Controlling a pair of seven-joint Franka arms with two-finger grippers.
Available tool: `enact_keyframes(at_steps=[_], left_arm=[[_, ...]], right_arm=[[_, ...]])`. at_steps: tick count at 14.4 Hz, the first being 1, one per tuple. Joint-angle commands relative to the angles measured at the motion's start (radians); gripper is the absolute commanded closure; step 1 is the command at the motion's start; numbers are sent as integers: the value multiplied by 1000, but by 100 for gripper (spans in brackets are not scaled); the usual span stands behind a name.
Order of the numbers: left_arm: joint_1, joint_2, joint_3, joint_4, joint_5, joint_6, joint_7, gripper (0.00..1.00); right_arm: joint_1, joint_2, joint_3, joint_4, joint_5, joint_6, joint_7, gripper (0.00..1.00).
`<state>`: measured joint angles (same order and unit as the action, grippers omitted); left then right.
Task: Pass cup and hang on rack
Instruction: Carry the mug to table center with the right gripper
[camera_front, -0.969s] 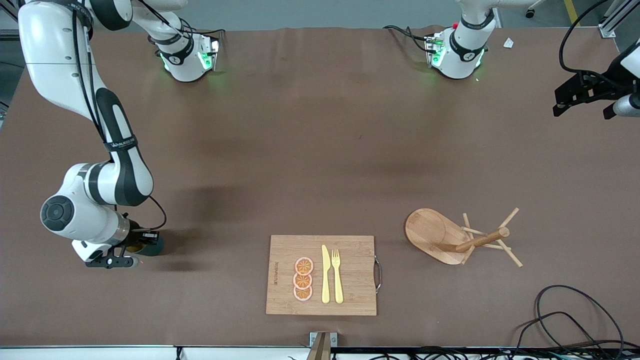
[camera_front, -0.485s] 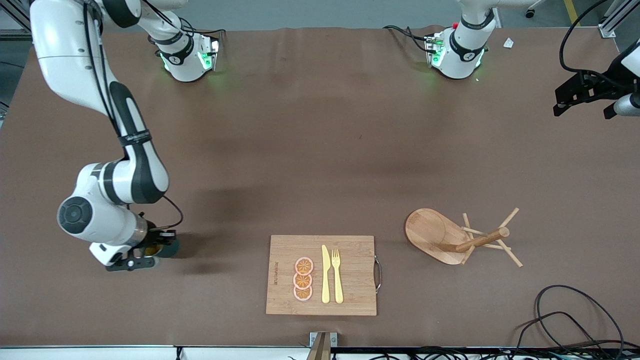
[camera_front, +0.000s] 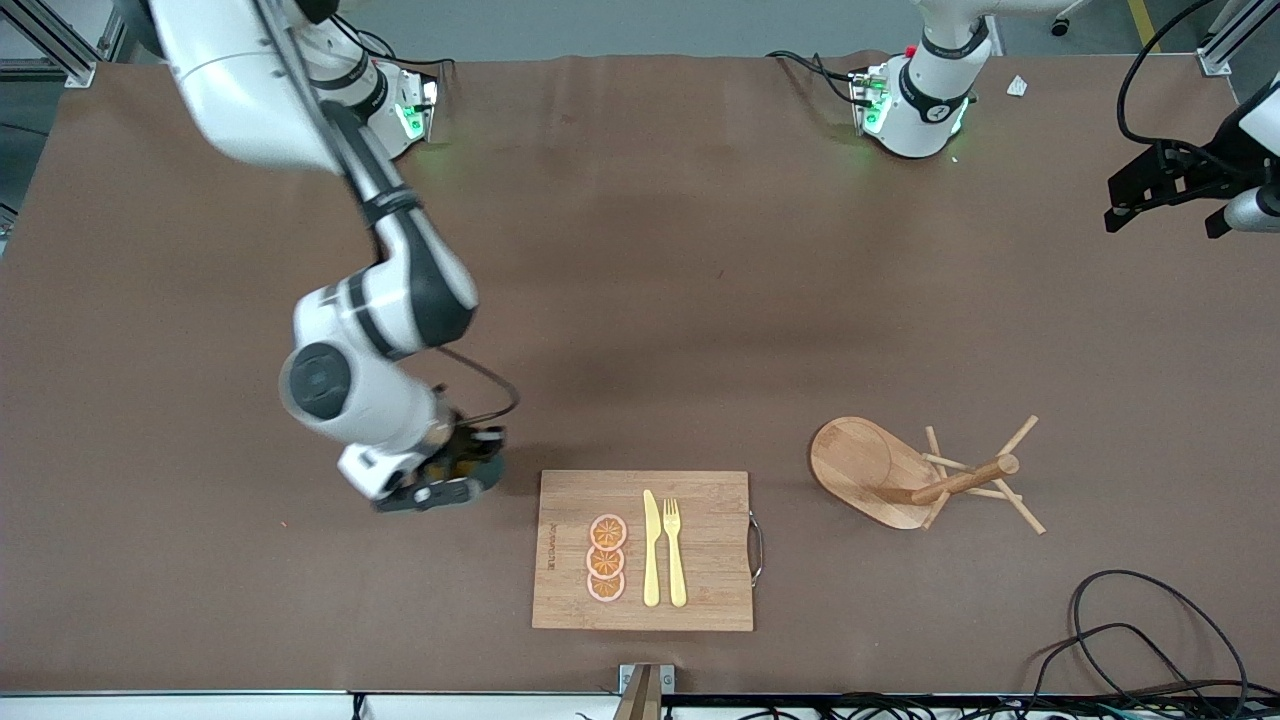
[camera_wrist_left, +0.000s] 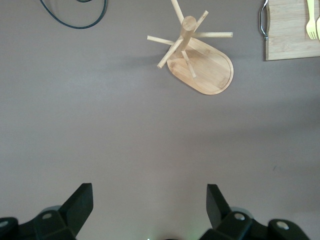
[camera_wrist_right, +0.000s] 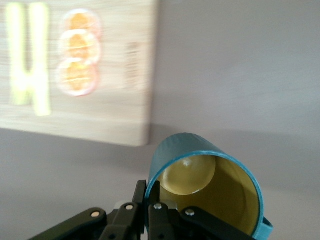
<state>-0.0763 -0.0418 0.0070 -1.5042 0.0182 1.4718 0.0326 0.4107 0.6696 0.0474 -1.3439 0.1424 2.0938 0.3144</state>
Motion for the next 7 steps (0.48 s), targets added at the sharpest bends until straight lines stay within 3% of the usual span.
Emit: enact_keyframes(at_steps=[1,7], left_arm=[[1,-10,-4,-1,9,-7,3,0],[-6,3,-7,-1,0,1,1,0]], right_arm=[[139,48,-17,92,-4,-6,229,100],[384,218,-29,253,-114,9,670,100]])
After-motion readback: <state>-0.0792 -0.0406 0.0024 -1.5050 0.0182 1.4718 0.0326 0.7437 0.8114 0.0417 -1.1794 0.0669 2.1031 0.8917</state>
